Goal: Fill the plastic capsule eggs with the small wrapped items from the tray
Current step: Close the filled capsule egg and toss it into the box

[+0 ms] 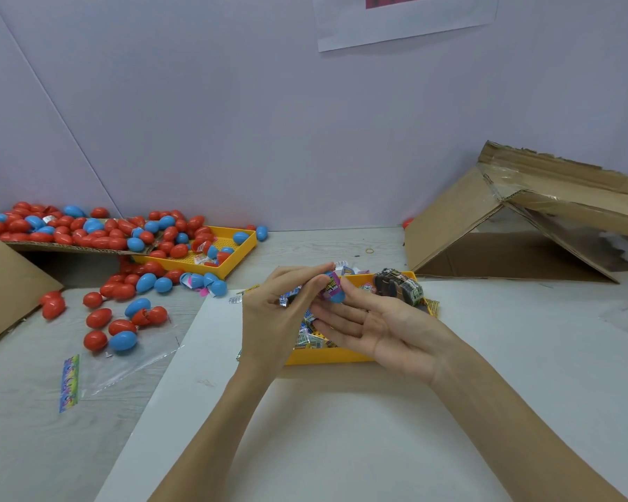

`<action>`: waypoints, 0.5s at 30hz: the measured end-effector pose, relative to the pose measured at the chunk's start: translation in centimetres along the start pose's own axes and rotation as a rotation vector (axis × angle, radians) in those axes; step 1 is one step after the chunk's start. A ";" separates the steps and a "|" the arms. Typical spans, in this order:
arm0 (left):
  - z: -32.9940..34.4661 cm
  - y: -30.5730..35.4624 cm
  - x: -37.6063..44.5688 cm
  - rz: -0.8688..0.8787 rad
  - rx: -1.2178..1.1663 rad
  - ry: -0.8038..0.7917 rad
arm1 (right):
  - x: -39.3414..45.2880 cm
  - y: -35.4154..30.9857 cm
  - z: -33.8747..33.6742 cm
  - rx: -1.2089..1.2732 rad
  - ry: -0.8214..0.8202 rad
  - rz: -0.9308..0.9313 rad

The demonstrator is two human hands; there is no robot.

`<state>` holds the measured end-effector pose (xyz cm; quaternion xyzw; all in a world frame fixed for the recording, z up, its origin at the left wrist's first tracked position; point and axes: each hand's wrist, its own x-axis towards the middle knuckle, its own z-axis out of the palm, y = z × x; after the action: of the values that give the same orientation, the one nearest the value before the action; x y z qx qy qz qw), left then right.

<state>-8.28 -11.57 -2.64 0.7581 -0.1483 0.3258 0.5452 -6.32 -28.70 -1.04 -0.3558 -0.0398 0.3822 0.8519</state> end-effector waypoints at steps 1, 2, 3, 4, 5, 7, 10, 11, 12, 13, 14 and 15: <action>0.0 -0.1 0.0 0.002 0.003 -0.005 | 0.0 0.0 0.0 -0.003 0.008 -0.002; 0.0 -0.1 0.0 0.003 0.005 -0.011 | -0.1 -0.1 0.0 -0.002 0.017 -0.003; 0.0 -0.2 0.0 0.002 0.004 -0.016 | -0.1 -0.1 0.0 0.000 0.023 -0.004; -0.1 -0.2 0.0 -0.002 0.002 -0.024 | -0.2 -0.2 0.0 0.002 0.023 -0.005; -0.1 -0.3 0.0 -0.011 -0.006 -0.035 | -0.2 -0.2 0.1 0.003 0.023 -0.011; -0.3 -0.5 0.1 -0.065 -0.033 -0.046 | 0.0 -0.1 0.0 -0.003 0.048 -0.029; -1.1 -1.1 0.4 -0.161 0.008 0.080 | 0.4 -0.9 0.2 0.019 0.083 -0.047; -1.3 -1.4 0.6 -0.192 0.032 0.134 | 0.4 -1.9 0.4 0.047 0.078 -0.054; -1.5 -1.6 0.7 -0.220 0.050 0.175 | 0.3 -3.4 0.6 0.090 0.064 -0.077; -1.7 -1.7 0.8 -0.239 0.061 0.204 | 0.0 -5.2 0.8 0.157 0.038 -0.132; -1.8 -1.7 0.9 -0.252 0.064 0.221 | -0.2 -7.3 1.0 0.248 0.006 -0.214; -1.8 -1.8 1.0 -0.272 0.063 0.227 | -0.5 -9.5 0.9 0.355 -0.032 -0.308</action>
<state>-7.08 -9.14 -2.91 0.7462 0.0282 0.3371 0.5733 -1.08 -32.78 5.79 -0.1841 -0.0393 0.2541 0.9487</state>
